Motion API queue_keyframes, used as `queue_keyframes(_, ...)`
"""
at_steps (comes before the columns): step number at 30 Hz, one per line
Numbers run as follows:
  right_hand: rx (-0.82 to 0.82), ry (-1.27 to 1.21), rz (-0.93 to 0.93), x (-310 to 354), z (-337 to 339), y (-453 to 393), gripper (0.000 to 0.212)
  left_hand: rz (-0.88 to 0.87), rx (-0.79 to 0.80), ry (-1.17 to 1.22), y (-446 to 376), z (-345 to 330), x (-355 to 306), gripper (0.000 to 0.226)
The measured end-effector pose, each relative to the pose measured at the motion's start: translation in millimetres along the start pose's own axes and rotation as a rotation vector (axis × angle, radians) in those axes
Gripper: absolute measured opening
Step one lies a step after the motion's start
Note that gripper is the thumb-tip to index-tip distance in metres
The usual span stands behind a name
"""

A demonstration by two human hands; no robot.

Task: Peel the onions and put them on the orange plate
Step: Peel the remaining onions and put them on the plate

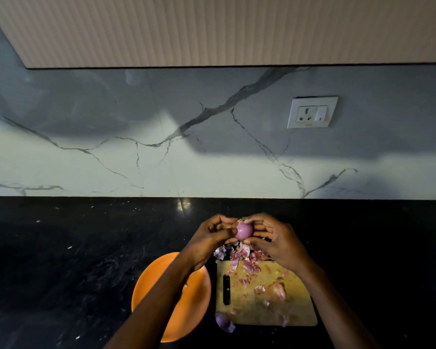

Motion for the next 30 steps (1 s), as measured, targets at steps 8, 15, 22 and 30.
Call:
queue_keyframes(8,0.015,-0.1,-0.038,1,0,-1,0.046,-0.028,-0.044,-0.041,1,4,1,0.022)
queue_keyframes(15,0.002,-0.144,-0.063,0,3,-1,0.048,-0.021,0.002,-0.028,2,-5,-5,0.027)
queue_keyframes(22,-0.026,-0.335,-0.091,-1,-2,1,0.041,-0.112,-0.014,-0.058,4,-10,-10,0.044)
queue_keyframes(30,-0.039,-0.336,-0.095,1,0,-6,0.034,-0.217,-0.105,-0.125,3,-9,-20,0.046)
Point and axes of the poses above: each hand's wrist, its own y-axis away from the middle knuckle, its own z-axis out of the back of the hand, x = y × z, the point moved 10 cm from there along -y, towards the middle knuckle, and after that the axes turned 7 degrees about y, right-handed, at the moved point
